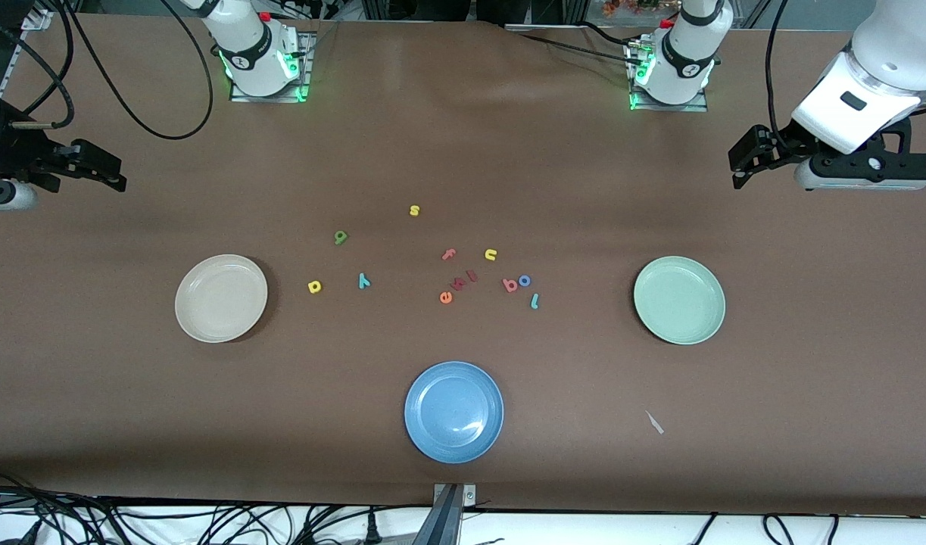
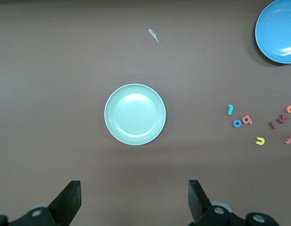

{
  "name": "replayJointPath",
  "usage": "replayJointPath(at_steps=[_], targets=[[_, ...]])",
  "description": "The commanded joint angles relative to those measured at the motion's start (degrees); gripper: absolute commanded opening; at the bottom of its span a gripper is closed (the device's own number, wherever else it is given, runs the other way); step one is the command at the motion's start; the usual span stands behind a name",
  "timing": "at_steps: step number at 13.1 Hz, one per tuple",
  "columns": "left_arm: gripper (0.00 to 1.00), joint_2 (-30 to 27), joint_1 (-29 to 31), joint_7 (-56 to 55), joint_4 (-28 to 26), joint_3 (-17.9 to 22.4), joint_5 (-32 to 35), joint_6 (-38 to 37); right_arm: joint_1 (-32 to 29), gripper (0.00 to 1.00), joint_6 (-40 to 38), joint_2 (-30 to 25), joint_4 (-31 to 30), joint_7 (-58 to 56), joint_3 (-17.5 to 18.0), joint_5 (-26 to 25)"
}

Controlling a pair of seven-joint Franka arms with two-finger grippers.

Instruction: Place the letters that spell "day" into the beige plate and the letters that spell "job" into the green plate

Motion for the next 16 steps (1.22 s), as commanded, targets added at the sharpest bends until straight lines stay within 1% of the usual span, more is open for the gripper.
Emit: replayJointPath(at_steps=[1,10,13,16], targets=[[1.00,-0.6,0.0,0.6,-0.7,-0.4,0.6,0.2,0.2,1.00,-1.2,0.5,1.3,1.0,0.0,-0.4],[1.00,-0.7,0.0,0.5,-0.7,-0.4,0.6,-0.1,0.2,1.00,-1.4,0.4,1.4,0.8,0.0,-0.4],[1.00,-0.8,0.0,0.5,-0.6,-1.2,0.6,-1.9,0.2,1.00,-1.4,0.5,1.4,0.8,0.0,-0.4],[1.00,-0.8,0.0,0.5,-0.3,-1.4,0.6,-1.9,0.2,1.00,-1.4,0.5,1.4,0.8,0.0,-0.4]])
